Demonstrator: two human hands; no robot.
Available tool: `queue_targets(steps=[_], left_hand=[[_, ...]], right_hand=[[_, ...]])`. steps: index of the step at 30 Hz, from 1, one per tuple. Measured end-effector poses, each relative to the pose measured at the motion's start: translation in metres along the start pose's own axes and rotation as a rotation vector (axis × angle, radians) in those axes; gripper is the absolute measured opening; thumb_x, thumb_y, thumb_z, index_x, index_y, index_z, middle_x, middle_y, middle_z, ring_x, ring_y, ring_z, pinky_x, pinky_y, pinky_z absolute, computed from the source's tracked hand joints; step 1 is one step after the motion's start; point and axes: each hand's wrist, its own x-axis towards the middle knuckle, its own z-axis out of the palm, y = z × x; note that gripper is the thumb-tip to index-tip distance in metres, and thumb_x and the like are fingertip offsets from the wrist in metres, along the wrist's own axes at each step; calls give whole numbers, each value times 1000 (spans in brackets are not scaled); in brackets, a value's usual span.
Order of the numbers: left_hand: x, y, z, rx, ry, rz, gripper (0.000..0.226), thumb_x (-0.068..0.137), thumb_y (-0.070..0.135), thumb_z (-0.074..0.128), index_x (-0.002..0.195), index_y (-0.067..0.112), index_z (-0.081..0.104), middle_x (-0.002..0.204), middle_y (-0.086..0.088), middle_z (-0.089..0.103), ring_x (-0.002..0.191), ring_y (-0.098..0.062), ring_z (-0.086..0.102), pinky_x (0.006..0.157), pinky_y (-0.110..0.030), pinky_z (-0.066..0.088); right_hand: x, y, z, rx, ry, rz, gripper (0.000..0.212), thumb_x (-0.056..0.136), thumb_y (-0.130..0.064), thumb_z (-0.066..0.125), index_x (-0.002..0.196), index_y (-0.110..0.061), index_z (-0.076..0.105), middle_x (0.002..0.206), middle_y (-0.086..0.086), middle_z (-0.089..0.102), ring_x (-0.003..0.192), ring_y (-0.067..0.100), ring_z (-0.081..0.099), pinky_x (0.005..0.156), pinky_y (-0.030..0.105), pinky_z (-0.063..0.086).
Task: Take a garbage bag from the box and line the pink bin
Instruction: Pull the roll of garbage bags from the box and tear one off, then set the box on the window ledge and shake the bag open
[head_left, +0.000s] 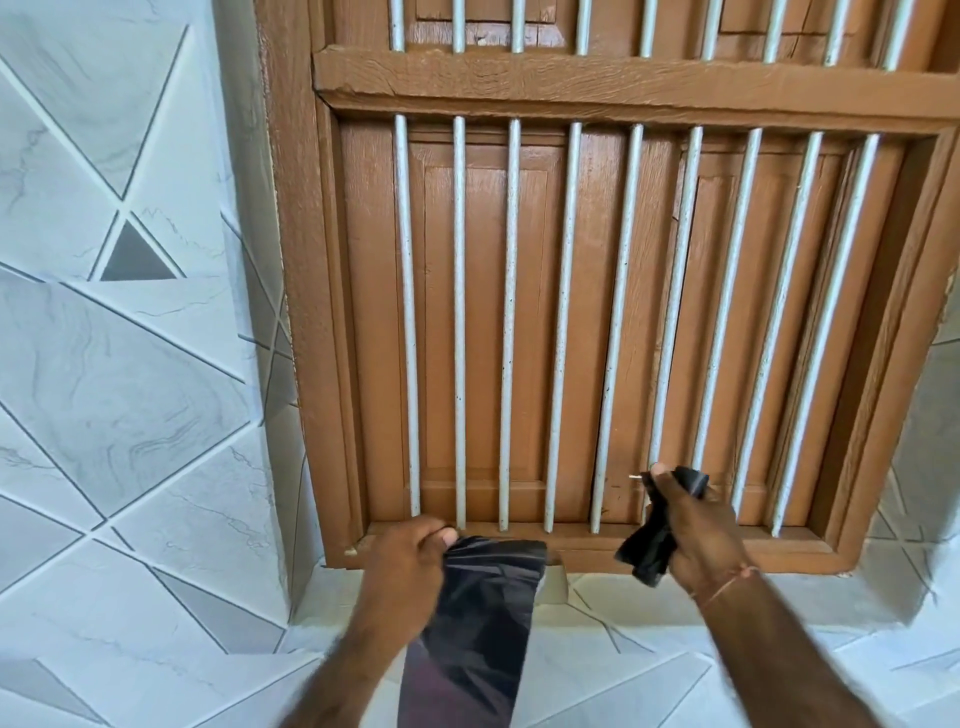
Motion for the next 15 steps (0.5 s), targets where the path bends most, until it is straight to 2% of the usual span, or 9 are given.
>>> queue_targets(steps=[2,4,5,7,9,10,12,15], left_hand=[[4,-17,-17,-20,-36,-8,27,97,26,51,74,26,65,74,6,67,78,-12,63,74,-20,50],[4,-29,-30,-29,-103,-11,29,97,25,51,73,22,65,72,4,67,75,-13,63,69,-16,46],[3,-33,-35,-78,-139,-14,31,97,23,52,70,19,66,70,3,65,73,-12,61,70,-19,46],[0,-39,-42,-320,-218,-60,33,97,16,53,69,15,70,69,-2,63,73,-15,59,74,-27,47],[-3,-44,-43,-584,-272,-151,30,96,15,51,77,10,73,76,-10,64,79,-22,58,74,-32,47],[-3,-46,-42,-668,-272,-203,29,96,16,51,82,7,74,81,-14,65,81,-26,59,72,-33,47],[-4,-51,-38,-784,-245,-284,26,94,15,52,91,2,73,89,-17,69,86,-28,62,74,-33,49],[-5,-56,-33,-772,-228,-300,23,91,14,56,87,-5,70,89,-22,66,88,-31,57,75,-36,44]], right_hand=[[13,-5,-14,18,-16,-21,17,85,-18,72,93,-9,60,82,8,62,65,18,56,62,36,49],[20,-4,-21,61,-54,49,30,81,-24,76,104,-11,60,84,7,65,68,18,60,62,35,51],[22,-1,-22,87,-58,88,34,80,-27,77,105,-12,60,84,6,67,71,18,62,63,36,52],[21,5,-24,113,-42,189,28,82,-35,74,92,-12,62,72,7,70,74,20,61,64,37,51],[18,12,-25,143,-102,298,30,89,-40,62,84,-10,61,58,12,69,74,26,58,74,40,50],[17,16,-26,168,-181,337,33,90,-39,55,85,-7,59,65,18,67,76,31,56,80,43,50],[11,21,-27,230,-322,362,27,88,-29,47,90,-3,56,87,25,57,81,34,55,81,46,50],[7,24,-27,288,-358,306,20,93,-13,42,103,-5,59,96,18,60,86,32,59,83,46,48]])
